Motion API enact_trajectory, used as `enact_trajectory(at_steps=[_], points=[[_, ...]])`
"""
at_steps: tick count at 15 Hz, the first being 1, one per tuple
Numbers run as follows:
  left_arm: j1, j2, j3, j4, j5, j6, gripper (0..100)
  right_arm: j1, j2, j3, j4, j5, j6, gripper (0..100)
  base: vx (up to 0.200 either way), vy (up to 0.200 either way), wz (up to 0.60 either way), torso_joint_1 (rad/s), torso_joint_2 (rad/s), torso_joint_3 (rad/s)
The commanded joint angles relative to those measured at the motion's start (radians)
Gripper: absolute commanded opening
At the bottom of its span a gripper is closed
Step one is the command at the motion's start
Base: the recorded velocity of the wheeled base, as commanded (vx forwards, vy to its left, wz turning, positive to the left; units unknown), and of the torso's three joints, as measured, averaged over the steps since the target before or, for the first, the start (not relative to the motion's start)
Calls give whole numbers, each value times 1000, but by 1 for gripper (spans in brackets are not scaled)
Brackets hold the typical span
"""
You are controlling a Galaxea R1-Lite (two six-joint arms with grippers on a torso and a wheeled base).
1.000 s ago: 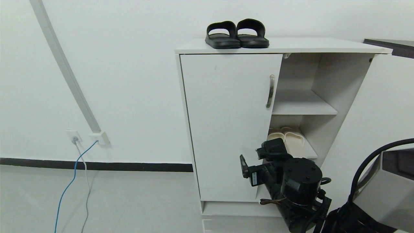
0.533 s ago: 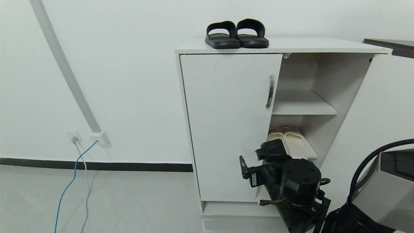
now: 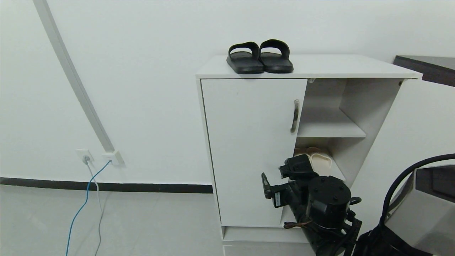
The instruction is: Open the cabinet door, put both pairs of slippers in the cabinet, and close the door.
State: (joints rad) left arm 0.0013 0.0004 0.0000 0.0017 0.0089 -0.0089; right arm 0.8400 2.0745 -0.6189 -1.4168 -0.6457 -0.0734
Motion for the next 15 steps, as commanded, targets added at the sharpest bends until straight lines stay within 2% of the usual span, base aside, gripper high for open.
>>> enact_trajectory(at_steps=[1,15], points=[[0,1,0,0,0,0,0,1,1,1,-1,0,0,100,0,0,0,105,-452,-369],[0,1,0,0,-3,1,0,14,9,2,-2,29,0,100,0,0,0,151,-476,-332]])
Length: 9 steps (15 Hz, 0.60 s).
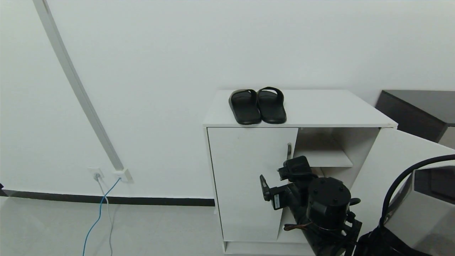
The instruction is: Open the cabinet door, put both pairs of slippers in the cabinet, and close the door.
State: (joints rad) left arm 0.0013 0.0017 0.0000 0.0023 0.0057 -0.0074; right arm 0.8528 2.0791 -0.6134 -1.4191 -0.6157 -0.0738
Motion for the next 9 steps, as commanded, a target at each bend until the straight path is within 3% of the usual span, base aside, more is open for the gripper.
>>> enact_trajectory(at_steps=[1,9], points=[[0,0,0,-1,2,0,0,2,2,0,-1,-1,0,100,0,0,0,207,-525,-325],[0,0,0,-1,0,0,0,-3,-13,12,-20,-1,0,100,0,0,0,230,-555,-324]])
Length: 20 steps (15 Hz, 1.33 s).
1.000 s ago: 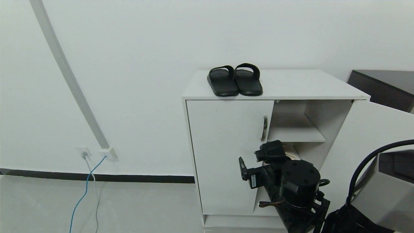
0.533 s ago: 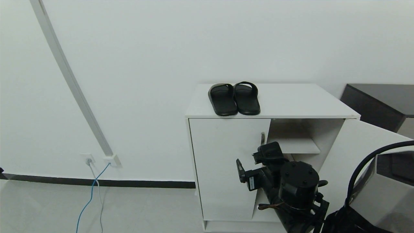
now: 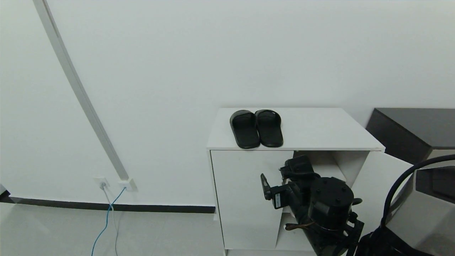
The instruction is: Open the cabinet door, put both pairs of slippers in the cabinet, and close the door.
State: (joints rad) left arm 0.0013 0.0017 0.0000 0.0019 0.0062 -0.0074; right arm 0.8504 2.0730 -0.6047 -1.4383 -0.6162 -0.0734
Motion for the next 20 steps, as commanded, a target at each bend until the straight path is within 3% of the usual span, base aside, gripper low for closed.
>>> enact_trajectory(at_steps=[1,13,17,18,20], points=[[0,0,0,0,0,0,0,-2,-14,0,1,-2,0,100,0,0,0,266,-598,-334],[0,0,0,1,0,3,0,6,15,6,-5,6,3,100,0,0,0,196,-428,-236],[0,0,0,1,-2,6,0,-10,65,-20,-31,62,0,100,0,0,0,162,-348,-186],[0,0,0,1,-2,6,0,-22,68,-58,-11,78,0,100,0,0,0,168,-359,-183],[0,0,0,1,-2,7,0,-65,49,-207,220,78,52,100,0,0,0,166,-349,-186]])
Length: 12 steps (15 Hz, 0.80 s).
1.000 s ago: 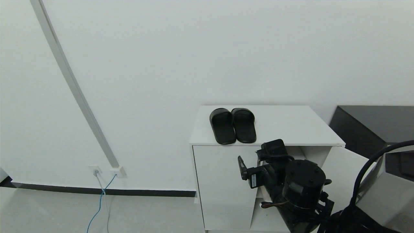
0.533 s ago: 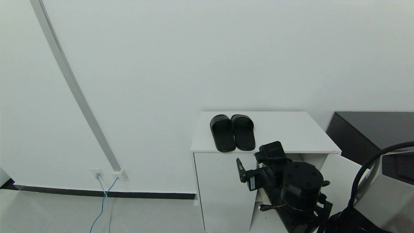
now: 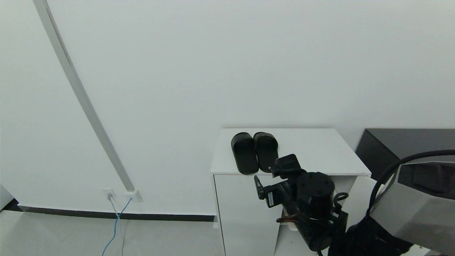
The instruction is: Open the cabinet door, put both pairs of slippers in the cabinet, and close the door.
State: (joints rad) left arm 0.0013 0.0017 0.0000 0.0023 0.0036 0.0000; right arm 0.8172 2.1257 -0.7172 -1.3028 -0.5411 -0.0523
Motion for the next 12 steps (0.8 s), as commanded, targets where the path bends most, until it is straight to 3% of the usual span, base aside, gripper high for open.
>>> enact_trajectory(at_steps=[1,3,6,12], points=[[0,0,0,-1,1,0,0,-32,-35,-149,214,3,95,100,0,0,0,124,-286,-139],[0,0,0,1,-1,-2,0,-29,-95,-283,491,4,235,100,0,0,0,0,0,0],[0,0,0,-1,-1,-5,0,-10,-147,-401,760,7,356,100,0,0,0,0,0,0],[0,0,-2,1,-2,-6,0,20,-135,-337,761,7,385,100,200,0,0,1,0,5]])
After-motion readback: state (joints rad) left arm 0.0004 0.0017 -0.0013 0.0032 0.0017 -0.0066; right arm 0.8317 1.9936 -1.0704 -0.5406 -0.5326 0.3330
